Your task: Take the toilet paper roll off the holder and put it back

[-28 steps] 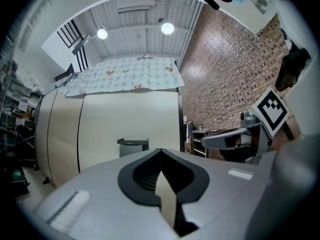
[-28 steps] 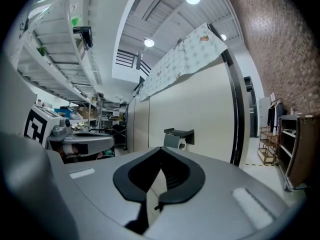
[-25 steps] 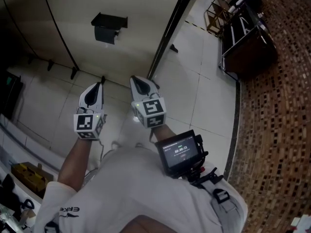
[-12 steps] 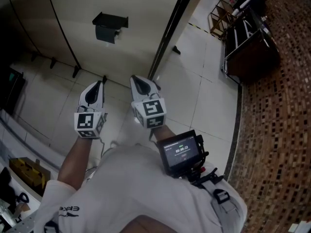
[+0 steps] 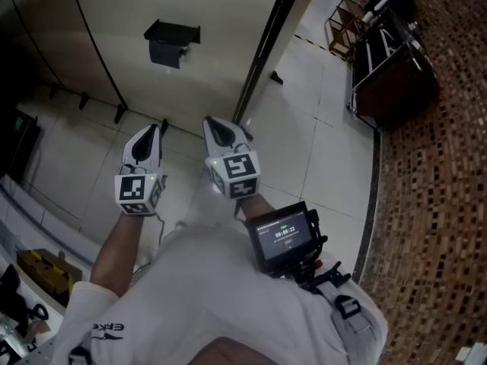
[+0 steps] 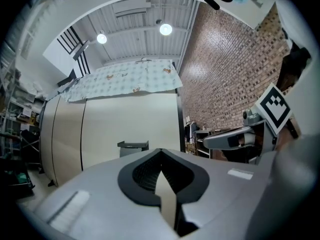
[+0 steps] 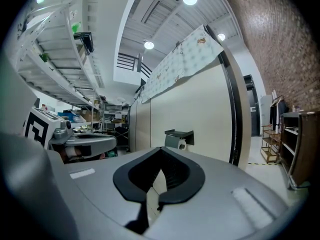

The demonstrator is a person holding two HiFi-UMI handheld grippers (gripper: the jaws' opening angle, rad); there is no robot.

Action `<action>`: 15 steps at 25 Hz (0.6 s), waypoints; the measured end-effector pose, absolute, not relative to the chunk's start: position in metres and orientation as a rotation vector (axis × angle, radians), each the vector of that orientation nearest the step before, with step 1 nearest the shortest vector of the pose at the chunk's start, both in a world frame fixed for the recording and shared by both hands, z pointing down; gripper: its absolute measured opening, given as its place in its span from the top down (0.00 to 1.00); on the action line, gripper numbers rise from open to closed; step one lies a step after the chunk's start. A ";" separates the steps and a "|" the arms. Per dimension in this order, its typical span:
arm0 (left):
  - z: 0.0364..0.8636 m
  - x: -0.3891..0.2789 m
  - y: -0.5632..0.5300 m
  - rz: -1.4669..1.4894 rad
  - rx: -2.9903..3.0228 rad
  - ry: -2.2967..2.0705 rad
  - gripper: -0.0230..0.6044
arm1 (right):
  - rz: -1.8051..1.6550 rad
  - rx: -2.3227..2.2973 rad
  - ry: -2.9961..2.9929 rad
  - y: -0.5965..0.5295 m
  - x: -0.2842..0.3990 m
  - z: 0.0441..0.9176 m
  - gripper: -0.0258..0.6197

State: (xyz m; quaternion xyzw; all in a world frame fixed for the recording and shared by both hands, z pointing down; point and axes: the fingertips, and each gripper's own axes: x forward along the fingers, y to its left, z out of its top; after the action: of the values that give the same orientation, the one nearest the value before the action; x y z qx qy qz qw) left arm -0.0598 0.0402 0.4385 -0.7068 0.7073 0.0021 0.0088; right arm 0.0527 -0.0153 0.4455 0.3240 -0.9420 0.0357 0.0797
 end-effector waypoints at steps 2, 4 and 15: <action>0.436 -0.060 0.039 0.000 -2.207 2.196 0.96 | 0.107 0.972 -2.818 -0.016 0.052 0.445 0.94; 0.436 -0.060 0.039 -0.004 -2.209 2.193 0.96 | 0.113 0.973 -2.820 -0.015 0.052 0.444 0.94; 0.443 -0.063 0.038 -0.001 -2.234 2.207 0.96 | 0.108 0.978 -2.811 -0.017 0.049 0.444 0.94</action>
State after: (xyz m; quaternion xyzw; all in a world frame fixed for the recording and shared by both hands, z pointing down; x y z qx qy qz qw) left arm -0.0630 0.0385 0.4431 -0.7113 0.7029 -0.0003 0.0005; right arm 0.0494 -0.0167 0.4442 0.3271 -0.9408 0.0362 0.0814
